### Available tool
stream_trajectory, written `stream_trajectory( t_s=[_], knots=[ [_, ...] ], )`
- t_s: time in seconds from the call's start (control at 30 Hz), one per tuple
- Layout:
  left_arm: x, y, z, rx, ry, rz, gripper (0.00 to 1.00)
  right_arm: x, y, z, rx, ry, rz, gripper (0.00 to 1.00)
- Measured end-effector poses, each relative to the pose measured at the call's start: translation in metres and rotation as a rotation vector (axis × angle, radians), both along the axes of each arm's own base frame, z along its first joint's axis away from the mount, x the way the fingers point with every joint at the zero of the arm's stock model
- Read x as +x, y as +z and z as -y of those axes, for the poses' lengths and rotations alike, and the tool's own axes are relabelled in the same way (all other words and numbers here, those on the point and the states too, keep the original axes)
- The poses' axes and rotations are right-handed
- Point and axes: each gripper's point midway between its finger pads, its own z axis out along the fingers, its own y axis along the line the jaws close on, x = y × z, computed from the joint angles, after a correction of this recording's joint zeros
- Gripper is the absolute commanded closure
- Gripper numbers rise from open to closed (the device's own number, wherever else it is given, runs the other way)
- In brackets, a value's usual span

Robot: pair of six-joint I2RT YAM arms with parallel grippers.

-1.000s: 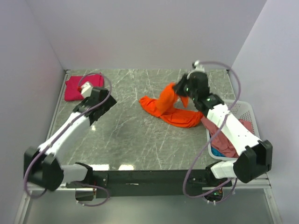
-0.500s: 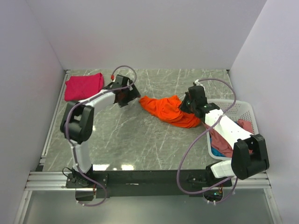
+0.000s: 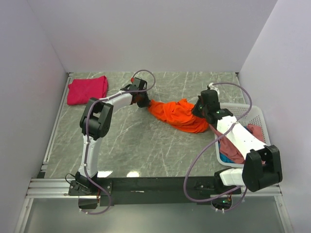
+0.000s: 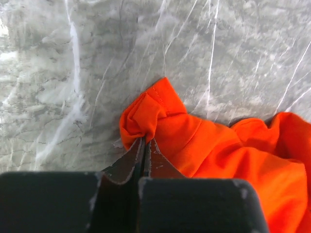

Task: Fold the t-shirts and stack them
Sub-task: Flatten the tshirt out

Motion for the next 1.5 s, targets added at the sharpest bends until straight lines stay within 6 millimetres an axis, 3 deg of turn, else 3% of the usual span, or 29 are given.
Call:
stream_trajectory(
  t_s=[0.17, 0.27, 0.33, 0.47, 0.53, 0.63, 0.8, 0.9, 1.07, 1.2, 1.3, 1.37, 1.43, 1.5],
  knots=[
    [-0.008, 0.005, -0.006, 0.02, -0.028, 0.03, 1.0, 0.001, 0.017, 0.011, -0.019, -0.012, 0.033, 1.0],
    [-0.018, 0.038, -0.018, 0.035, -0.02, 0.084, 1.0, 0.002, 0.048, 0.01, -0.02, 0.011, 0.099, 1.0],
    [-0.016, 0.085, -0.023, 0.025, -0.003, 0.18, 1.0, 0.003, 0.078, 0.009, -0.014, 0.026, 0.169, 1.0],
    [-0.022, 0.212, -0.043, -0.02, 0.06, 0.45, 0.99, -0.004, 0.156, 0.009, 0.013, 0.051, 0.348, 1.0],
    [-0.038, 0.281, -0.06, -0.05, 0.103, 0.6, 0.99, -0.015, 0.2, 0.012, 0.029, 0.058, 0.449, 1.0],
    [-0.07, 0.362, -0.087, -0.091, 0.161, 0.779, 0.99, -0.042, 0.271, 0.014, 0.068, 0.083, 0.618, 1.0],
    [-0.137, 0.467, -0.128, -0.157, 0.209, 1.029, 0.99, -0.102, 0.38, 0.01, 0.136, 0.194, 0.869, 1.0],
    [-0.174, 0.515, -0.147, -0.195, 0.223, 1.151, 0.99, -0.137, 0.423, 0.006, 0.17, 0.268, 0.977, 1.0],
    [-0.219, 0.564, -0.173, -0.22, 0.252, 1.288, 0.99, -0.179, 0.47, 0.005, 0.202, 0.343, 1.104, 1.0],
    [-0.223, 0.584, -0.182, -0.203, 0.285, 1.337, 0.99, -0.177, 0.488, 0.0, 0.211, 0.365, 1.126, 1.0],
    [-0.195, 0.581, -0.182, -0.141, 0.34, 1.312, 0.99, -0.146, 0.485, -0.006, 0.205, 0.351, 1.083, 1.0],
    [-0.162, 0.571, -0.178, -0.079, 0.376, 1.273, 0.99, -0.11, 0.472, -0.011, 0.192, 0.325, 1.023, 1.0],
    [-0.119, 0.561, -0.176, -0.016, 0.392, 1.23, 0.99, -0.069, 0.455, -0.016, 0.175, 0.289, 0.962, 1.0],
    [-0.063, 0.542, -0.179, 0.044, 0.395, 1.168, 0.99, -0.029, 0.438, -0.019, 0.152, 0.249, 0.918, 1.0]
  ],
)
